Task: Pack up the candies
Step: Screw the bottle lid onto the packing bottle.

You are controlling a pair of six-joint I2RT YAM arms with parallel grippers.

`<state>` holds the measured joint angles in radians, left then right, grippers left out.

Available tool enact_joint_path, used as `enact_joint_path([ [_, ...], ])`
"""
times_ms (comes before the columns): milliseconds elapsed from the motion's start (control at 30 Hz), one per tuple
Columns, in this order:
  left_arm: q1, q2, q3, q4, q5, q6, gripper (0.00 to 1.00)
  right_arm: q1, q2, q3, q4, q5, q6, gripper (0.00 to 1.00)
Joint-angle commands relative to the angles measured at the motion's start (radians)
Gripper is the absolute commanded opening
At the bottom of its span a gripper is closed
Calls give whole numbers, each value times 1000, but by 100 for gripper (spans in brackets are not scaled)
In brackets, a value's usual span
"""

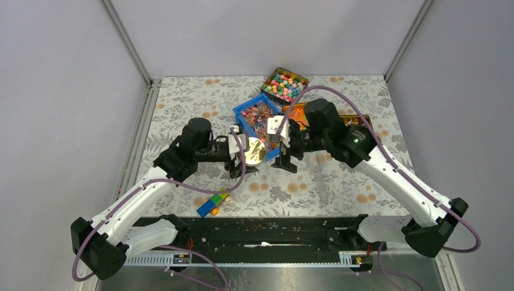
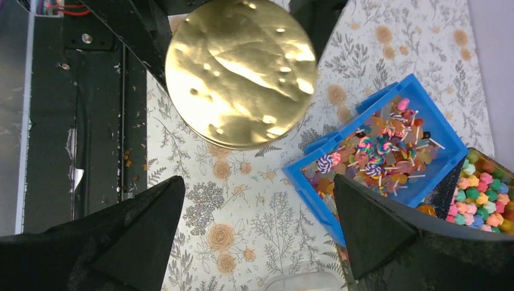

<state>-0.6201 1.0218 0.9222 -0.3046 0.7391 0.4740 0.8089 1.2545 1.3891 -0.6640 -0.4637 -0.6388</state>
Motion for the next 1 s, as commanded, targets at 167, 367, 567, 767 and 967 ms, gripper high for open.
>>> enact_joint_path([
  [167, 6, -15, 41, -45, 287, 136, 52, -98, -26, 57, -12, -384, -139, 100],
  [367, 7, -19, 57, -51, 341, 147, 52, -96, 30, 108, -10, -540, -147, 100],
  [567, 6, -13, 71, -52, 364, 143, 52, -65, 71, 126, -10, -568, -164, 100],
  [767, 6, -12, 76, -47, 373, 143, 52, -30, 102, 121, -10, -551, -188, 100],
  [967, 6, -8, 79, -31, 374, 133, 51, -13, 113, 114, -9, -528, -200, 99],
])
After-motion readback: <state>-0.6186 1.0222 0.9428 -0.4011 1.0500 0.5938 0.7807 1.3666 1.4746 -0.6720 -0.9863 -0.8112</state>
